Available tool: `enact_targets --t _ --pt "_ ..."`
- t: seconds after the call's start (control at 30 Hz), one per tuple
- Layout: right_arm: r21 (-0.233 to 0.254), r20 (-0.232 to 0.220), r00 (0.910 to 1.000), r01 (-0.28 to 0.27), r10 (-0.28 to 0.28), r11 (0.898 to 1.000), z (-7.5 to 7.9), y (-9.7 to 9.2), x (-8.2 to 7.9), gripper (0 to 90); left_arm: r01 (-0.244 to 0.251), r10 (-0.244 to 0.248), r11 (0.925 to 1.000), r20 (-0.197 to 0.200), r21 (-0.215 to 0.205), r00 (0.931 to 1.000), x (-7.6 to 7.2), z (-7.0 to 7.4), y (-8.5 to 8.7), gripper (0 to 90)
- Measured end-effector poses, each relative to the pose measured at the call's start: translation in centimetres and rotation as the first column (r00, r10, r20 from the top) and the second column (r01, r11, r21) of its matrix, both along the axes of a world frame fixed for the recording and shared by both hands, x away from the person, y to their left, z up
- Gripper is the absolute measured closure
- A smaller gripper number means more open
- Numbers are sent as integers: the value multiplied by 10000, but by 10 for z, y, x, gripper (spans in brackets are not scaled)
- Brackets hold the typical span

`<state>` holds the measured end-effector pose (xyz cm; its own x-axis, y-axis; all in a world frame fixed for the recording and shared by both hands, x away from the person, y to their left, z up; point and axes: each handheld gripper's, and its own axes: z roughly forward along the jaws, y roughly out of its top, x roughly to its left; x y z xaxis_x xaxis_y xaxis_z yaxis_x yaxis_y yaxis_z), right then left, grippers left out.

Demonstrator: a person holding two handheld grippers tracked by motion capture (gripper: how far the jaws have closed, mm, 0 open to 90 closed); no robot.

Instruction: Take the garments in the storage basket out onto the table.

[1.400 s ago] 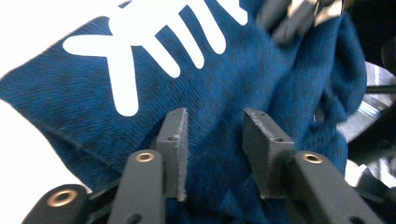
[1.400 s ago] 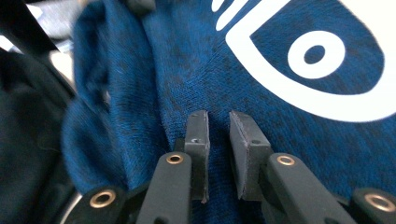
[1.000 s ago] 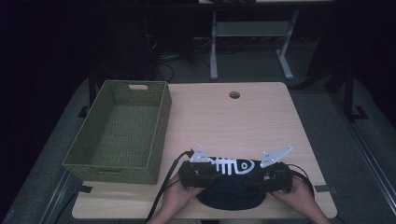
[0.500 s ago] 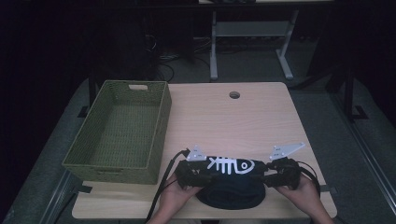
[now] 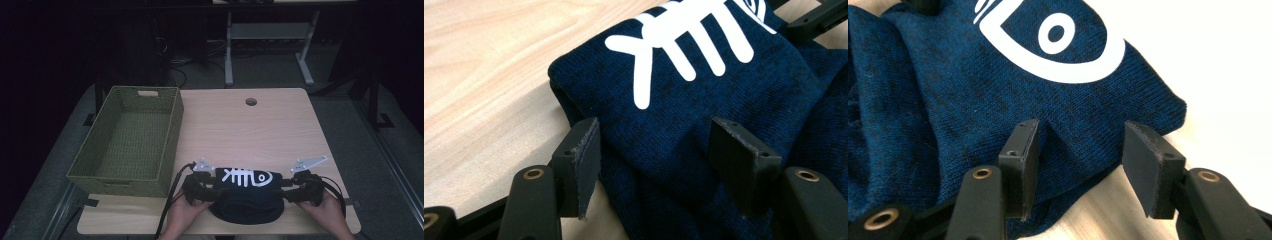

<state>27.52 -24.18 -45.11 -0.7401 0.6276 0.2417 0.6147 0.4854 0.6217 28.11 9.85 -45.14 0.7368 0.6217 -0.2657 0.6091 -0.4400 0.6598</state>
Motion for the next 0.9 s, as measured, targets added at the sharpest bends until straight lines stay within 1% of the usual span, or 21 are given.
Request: enact_targets --t 0.1,0.17,0.2,0.27,0.3,0.4,0.53,0.57,0.6,0.7,0.73,0.77,0.83,0.9 --pt "0 -136 9999 64 -64 10000 -2 2 1 478 -76 73 9998 -153 -174 9999 1 -3 0 367" --pt "-63 -196 9998 91 -92 9999 -3 3 1 475 -81 71 9996 -380 -260 9993 2 -6 0 367" --pt "-76 -165 9998 79 -81 9999 -3 2 1 475 -74 65 9997 -397 -248 9992 3 -7 0 367" --pt "-24 -282 9994 205 -206 9998 -4 1 1 470 -114 97 9994 -517 -323 9986 3 -9 0 369" --pt "-32 -335 9991 276 -277 9996 -5 0 1 465 -126 109 9994 -531 -314 9985 3 -10 0 371" --pt "176 -499 9976 483 -474 9987 -7 -2 -1 467 -178 162 9994 -517 -293 9985 4 -10 -1 385" --pt "-32 -392 9982 461 -462 9989 -9 4 -3 482 -238 220 9992 -562 -320 9982 4 -11 -2 411" --pt "-36 -426 9978 498 -499 9988 -10 6 -4 485 -218 202 9994 -554 -282 9983 5 -11 -1 419" --pt "-39 -366 9982 465 -466 9989 -10 6 -4 486 -216 202 9995 -569 -244 9982 5 -11 -2 425" --pt "72 -590 9969 530 -525 9986 -11 3 -1 496 -203 189 9995 -602 -224 9980 6 -10 -2 448" --pt "94 -659 9963 562 -555 9984 -11 3 -1 494 -241 224 9994 -662 -259 9976 7 -10 -2 449" --pt "88 -622 9967 525 -519 9986 -10 2 -1 489 -249 231 9993 -659 -280 9976 7 -10 -2 449" --pt "268 -602 9961 660 -643 9975 -8 -3 -1 483 -264 245 9992 -638 -288 9977 7 -11 -2 448" --pt "249 -756 9947 712 -692 9971 -8 -4 -1 484 -364 348 9991 -617 -237 9975 6 -9 -2 431"
